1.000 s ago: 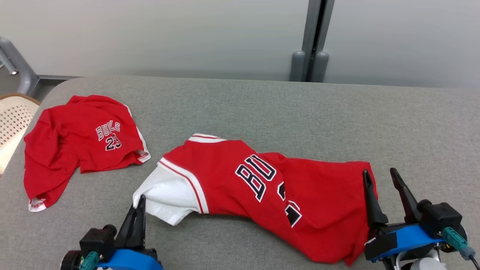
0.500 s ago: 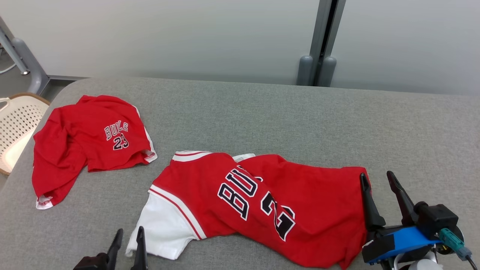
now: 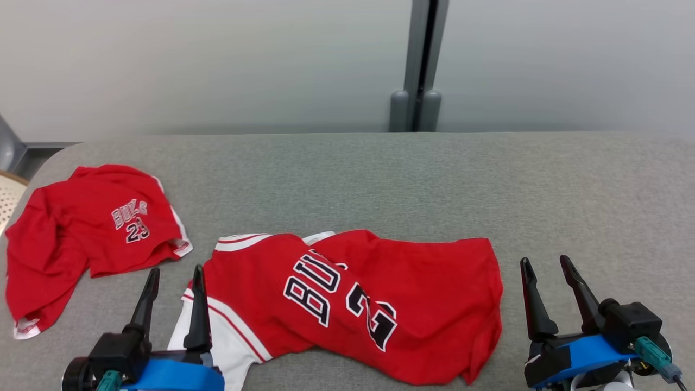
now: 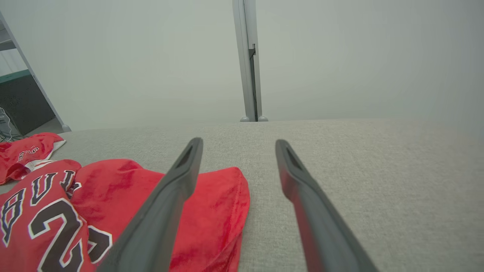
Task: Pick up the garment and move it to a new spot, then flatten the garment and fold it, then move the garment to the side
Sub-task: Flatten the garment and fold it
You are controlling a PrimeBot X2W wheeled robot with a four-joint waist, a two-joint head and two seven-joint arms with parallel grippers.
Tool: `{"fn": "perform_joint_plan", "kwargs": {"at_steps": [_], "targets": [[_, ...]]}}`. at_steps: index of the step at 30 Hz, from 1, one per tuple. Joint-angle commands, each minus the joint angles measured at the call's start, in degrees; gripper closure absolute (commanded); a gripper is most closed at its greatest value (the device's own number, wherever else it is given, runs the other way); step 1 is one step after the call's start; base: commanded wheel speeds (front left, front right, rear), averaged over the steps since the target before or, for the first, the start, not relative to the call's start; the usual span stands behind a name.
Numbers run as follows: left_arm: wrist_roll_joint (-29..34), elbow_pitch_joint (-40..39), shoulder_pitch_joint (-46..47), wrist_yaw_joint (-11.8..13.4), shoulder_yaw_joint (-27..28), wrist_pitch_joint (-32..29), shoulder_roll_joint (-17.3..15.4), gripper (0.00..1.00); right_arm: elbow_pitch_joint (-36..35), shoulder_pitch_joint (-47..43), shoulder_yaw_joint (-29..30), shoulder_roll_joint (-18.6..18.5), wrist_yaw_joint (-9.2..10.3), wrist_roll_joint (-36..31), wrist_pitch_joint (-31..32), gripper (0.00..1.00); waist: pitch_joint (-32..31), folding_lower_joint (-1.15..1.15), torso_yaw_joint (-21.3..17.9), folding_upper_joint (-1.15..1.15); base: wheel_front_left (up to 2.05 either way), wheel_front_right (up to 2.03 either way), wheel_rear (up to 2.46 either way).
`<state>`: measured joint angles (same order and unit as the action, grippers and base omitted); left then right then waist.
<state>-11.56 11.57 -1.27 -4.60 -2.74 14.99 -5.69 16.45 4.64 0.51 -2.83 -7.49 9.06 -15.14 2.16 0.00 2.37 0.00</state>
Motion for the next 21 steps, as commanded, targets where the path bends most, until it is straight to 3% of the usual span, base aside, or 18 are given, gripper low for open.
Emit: {"fn": "perform_joint_plan", "kwargs": {"at_steps": [1, 10, 21], "targets": [[0.9, -0.8, 1.8, -0.4, 0.5, 0.3, 0.1, 0.00, -0.1, -0.4, 0.1, -0.1, -0.01, -0.3, 0.0, 0.00, -0.4, 0.00, -1.2, 0.00, 0.00, 0.00, 0.00], [5.0, -2.1, 4.8, -1.4, 2.5, 0.3, 0.8, 0.00, -0.2, -0.6, 1.1, -0.1, -0.01, -0.3, 0.0, 0.00, 0.6, 0.00, -5.0, 0.00, 0.00, 0.00, 0.00], [7.0, -1.4, 4.5, -1.1, 5.0, 0.3, 1.3, 0.00, 1.6, -1.0, 1.0, -0.1, -0.01, -0.5, 0.0, 0.00, 1.2, 0.00, -5.3, 0.00, 0.00, 0.00, 0.00]]}}
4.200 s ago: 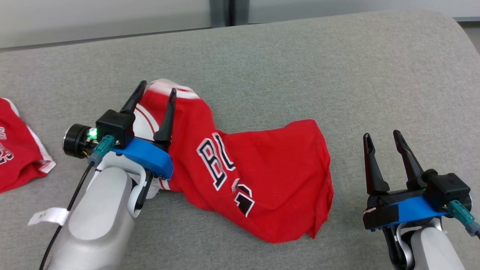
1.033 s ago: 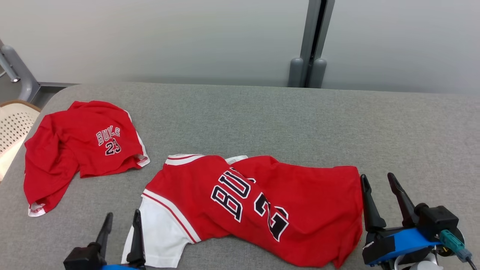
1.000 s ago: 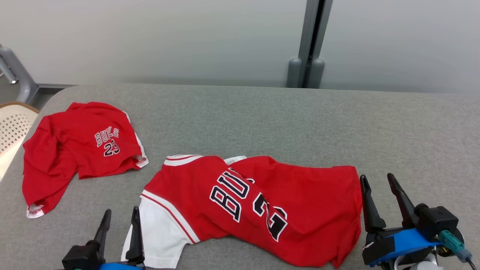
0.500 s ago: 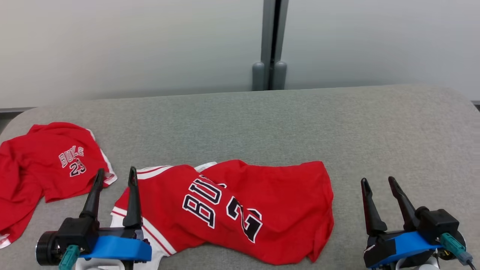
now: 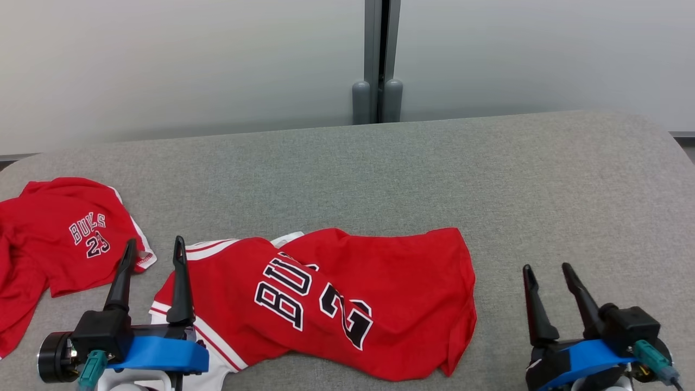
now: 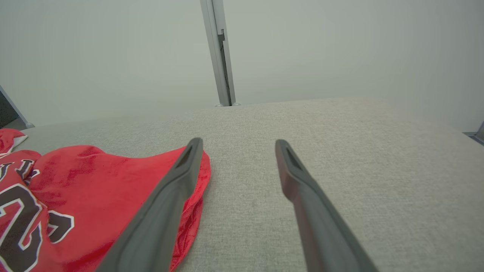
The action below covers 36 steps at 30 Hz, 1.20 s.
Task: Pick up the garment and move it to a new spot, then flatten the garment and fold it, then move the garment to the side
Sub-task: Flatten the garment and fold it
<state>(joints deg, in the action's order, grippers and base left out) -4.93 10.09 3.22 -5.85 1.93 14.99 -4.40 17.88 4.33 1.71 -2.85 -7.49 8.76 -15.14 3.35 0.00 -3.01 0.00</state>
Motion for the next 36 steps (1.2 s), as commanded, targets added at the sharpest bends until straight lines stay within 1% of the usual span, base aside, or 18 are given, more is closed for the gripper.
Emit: {"fn": "perform_joint_plan", "kwargs": {"at_steps": [1, 5, 8, 15, 24, 25, 26, 27, 29, 33, 36], "targets": [[0.4, 0.1, 0.0, 0.1, 0.5, 0.3, 0.1, 0.00, 0.3, -0.5, -0.6, -0.1, -0.01, -0.3, 0.0, 0.00, 0.0, 0.00, 0.2, 0.00, 0.00, 0.00, 0.00], [0.4, 0.3, -0.1, -0.2, 0.6, 0.3, 0.4, 0.00, 1.6, -1.2, -3.6, -0.1, -0.01, -1.3, 0.0, 0.00, 0.1, 0.00, 0.7, 0.00, 0.00, 0.00, 0.00], [0.3, 0.4, -0.1, -0.3, 0.7, 0.3, 0.6, 0.00, 3.1, -1.9, -6.9, -0.1, -0.01, -1.3, 0.0, 0.00, 0.3, 0.00, 1.1, 0.00, 0.00, 0.00, 0.00], [0.0, 0.5, 0.7, -0.6, 0.6, 0.3, 1.1, 0.00, 7.2, -3.4, -13.7, -0.1, -0.01, 1.3, 0.0, 0.00, 1.0, 0.00, 2.2, 0.00, 0.00, 0.00, 0.00], [0.0, 1.1, 0.9, -0.8, 1.0, 0.3, 1.3, 0.00, 15.1, -1.3, -17.5, -0.1, -0.01, 3.7, 1.3, 0.00, 1.5, 0.00, 3.5, 0.00, 0.00, 0.00, 0.00], [-0.1, 1.2, 0.9, -0.8, 1.0, 0.3, 1.4, 0.00, 15.9, -0.9, -17.7, -0.1, -0.01, 3.9, 1.2, 0.24, 1.4, 0.00, 3.6, 0.00, 0.00, 0.00, 0.00], [-0.1, 1.2, 0.9, -0.9, 1.1, 0.3, 1.4, 0.00, 16.5, -0.7, -17.9, -0.1, -0.01, 4.2, 1.1, 0.95, 1.3, 0.00, 3.7, 0.00, 0.00, 0.00, 0.00], [-0.2, 1.3, 0.8, -0.9, 1.3, 0.3, 1.4, 0.00, 17.0, -0.6, -18.1, -0.1, -0.01, 4.6, 1.0, 1.00, 1.2, 0.00, 3.6, 0.00, 0.00, 0.00, 0.00], [-0.3, 1.4, 0.0, -0.9, 1.5, 0.3, 1.4, 0.00, 17.4, 0.0, -17.6, -0.5, -0.01, 5.0, 0.5, 1.00, 0.9, 0.00, 3.3, 0.00, 0.00, 0.00, 0.00], [-0.3, 1.9, -0.8, -1.0, 1.6, 0.3, 1.5, 0.00, 17.0, 0.0, -15.5, -2.3, -0.01, 6.3, 0.2, 1.00, 0.2, 0.00, 2.4, 0.00, 0.00, 0.00, 0.00], [-0.6, 2.2, -1.2, -1.0, 1.3, 0.3, 1.5, 0.00, 16.0, -1.2, -14.0, -4.8, 0.00, 6.6, 0.1, 1.00, -0.3, 0.00, 1.6, 0.00, 0.00, 0.00, 0.00]]}}
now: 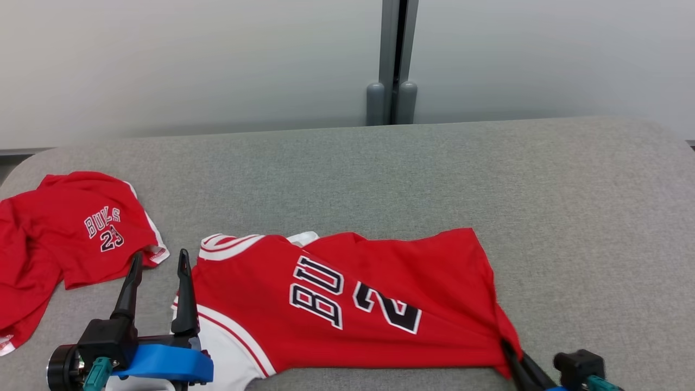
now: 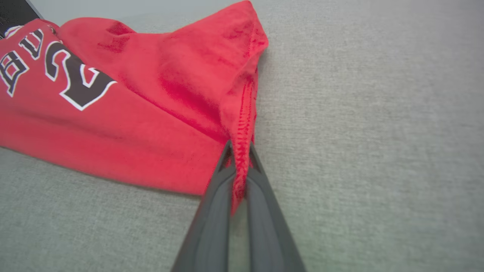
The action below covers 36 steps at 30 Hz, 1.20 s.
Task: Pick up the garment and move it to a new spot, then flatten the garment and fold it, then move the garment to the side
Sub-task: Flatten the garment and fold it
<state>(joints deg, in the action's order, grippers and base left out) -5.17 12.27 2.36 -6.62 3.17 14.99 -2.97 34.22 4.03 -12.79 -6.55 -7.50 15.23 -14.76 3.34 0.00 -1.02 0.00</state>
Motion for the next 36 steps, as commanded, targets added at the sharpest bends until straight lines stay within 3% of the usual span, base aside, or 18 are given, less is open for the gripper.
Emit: {"fn": "perform_joint_plan", "kwargs": {"at_steps": [1, 12, 13, 14, 15, 25, 36], "targets": [[-0.4, 0.1, -0.4, -0.2, -0.1, 0.3, 0.1, 0.00, -0.8, -1.4, 0.7, -1.9, 0.01, 0.4, -0.3, 1.00, -0.5, 0.00, -0.6, 0.00, 0.00, 0.00, 0.00], [-1.9, 0.6, -1.2, 0.6, -1.4, 0.3, 0.1, 0.00, -10.3, -10.5, -0.7, -9.1, 0.01, 8.5, 6.4, 1.00, -1.5, 0.00, -1.1, 0.00, 0.00, 0.00, 0.00], [-2.0, 0.6, -1.4, 0.5, -1.4, 0.3, 0.1, 0.00, -11.3, -11.3, -0.8, -9.7, 0.01, 9.4, 7.2, 0.71, -1.6, 0.00, -1.2, 0.00, 0.00, 0.00, 0.00], [-2.0, 0.6, -1.5, 0.6, -1.4, 0.3, 0.1, 0.00, -12.3, -11.8, -0.7, -10.4, 0.01, 10.2, 7.7, 0.28, -1.6, 0.00, -1.3, 0.00, 0.00, 0.00, 0.00], [-2.1, 0.6, -1.6, 0.6, -1.3, 0.3, 0.1, 0.00, -13.2, -12.4, -0.6, -10.7, 0.01, 10.7, 8.0, 0.00, -1.7, 0.00, -1.3, 0.00, 0.00, 0.00, 0.00], [-1.6, 0.4, -0.9, 0.7, -1.2, 0.3, 0.1, 0.00, -19.5, -7.5, 3.3, -12.5, 0.01, 7.7, 4.0, 0.00, -1.3, 0.00, -0.9, 0.00, 0.00, 0.00, 0.00], [-0.5, 0.0, 1.0, 0.1, -0.8, 0.3, 0.1, 0.00, -17.0, 9.4, 0.9, -11.5, 0.01, 2.2, 8.7, 0.00, 1.2, 0.00, 0.7, 0.00, 0.00, 0.00, 0.00]]}}
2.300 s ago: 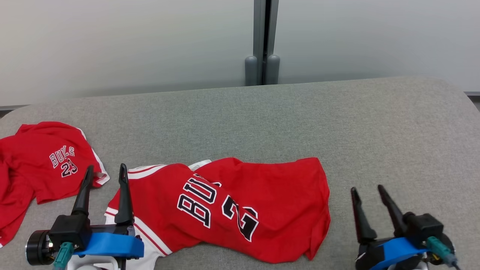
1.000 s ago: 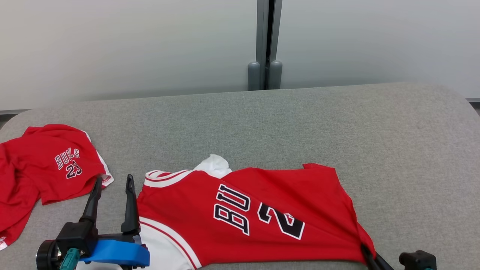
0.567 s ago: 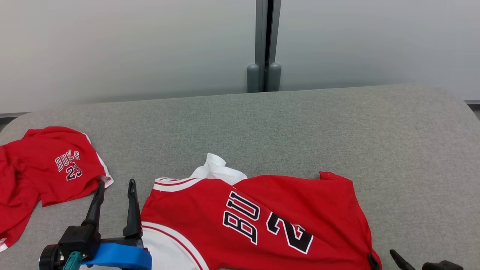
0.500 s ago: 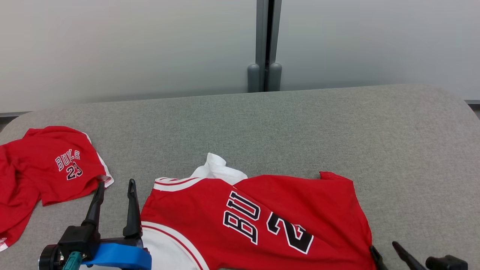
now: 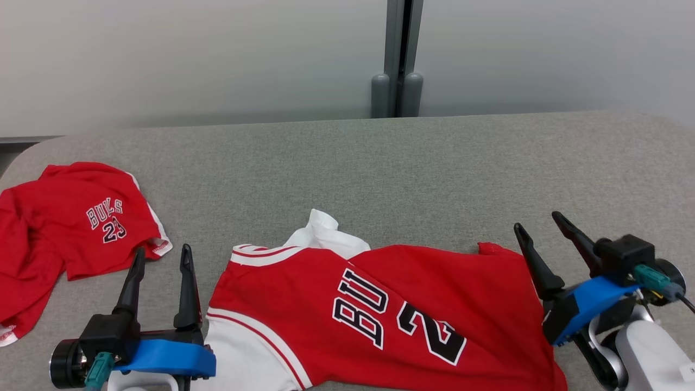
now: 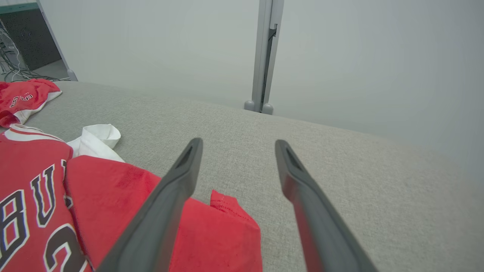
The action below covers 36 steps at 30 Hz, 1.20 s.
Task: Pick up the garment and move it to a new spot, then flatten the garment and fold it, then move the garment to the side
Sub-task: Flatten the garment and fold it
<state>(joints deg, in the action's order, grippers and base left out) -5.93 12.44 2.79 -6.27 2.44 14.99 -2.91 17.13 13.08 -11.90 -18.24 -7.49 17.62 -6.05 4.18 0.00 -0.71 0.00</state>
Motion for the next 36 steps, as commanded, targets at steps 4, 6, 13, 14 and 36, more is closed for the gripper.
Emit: {"fn": "perform_joint_plan", "kwargs": {"at_steps": [4, 6, 13, 14, 36], "targets": [[0.2, -0.1, 1.6, -0.4, -0.1, 0.3, 0.0, 0.00, 4.1, 5.7, -2.6, 0.2, -0.01, -1.6, 1.3, 0.00, 1.4, 0.00, 1.5, 0.00, 0.00, 0.00, 0.00], [0.0, -0.1, 1.9, -0.4, -0.2, 0.3, 0.0, 0.00, 6.6, 7.5, -3.9, 0.0, -0.01, -2.0, 1.9, 0.00, 1.9, 0.00, 2.0, 0.00, 0.00, 0.00, 0.00], [-0.6, -0.1, 2.6, 0.0, -0.4, 0.3, 0.0, 0.00, 17.5, 12.1, -7.4, -0.3, 0.00, -1.8, 3.3, 0.00, 3.1, 0.00, 3.1, 0.00, 0.00, 0.00, 0.00], [-0.6, -0.1, 2.8, 0.0, -0.5, 0.3, 0.0, 0.00, 19.2, 12.6, -8.0, -0.4, 0.00, -1.9, 3.8, 0.00, 3.3, 0.00, 3.2, 0.00, 0.00, 0.00, 0.00], [-1.6, -0.2, 4.5, 0.2, -1.1, 0.3, 0.0, 0.00, 34.1, 24.8, -14.1, -0.9, 0.00, 8.3, -2.5, 1.00, 4.7, 0.00, 3.5, 0.00, 0.00, 0.00, 0.00]]}}
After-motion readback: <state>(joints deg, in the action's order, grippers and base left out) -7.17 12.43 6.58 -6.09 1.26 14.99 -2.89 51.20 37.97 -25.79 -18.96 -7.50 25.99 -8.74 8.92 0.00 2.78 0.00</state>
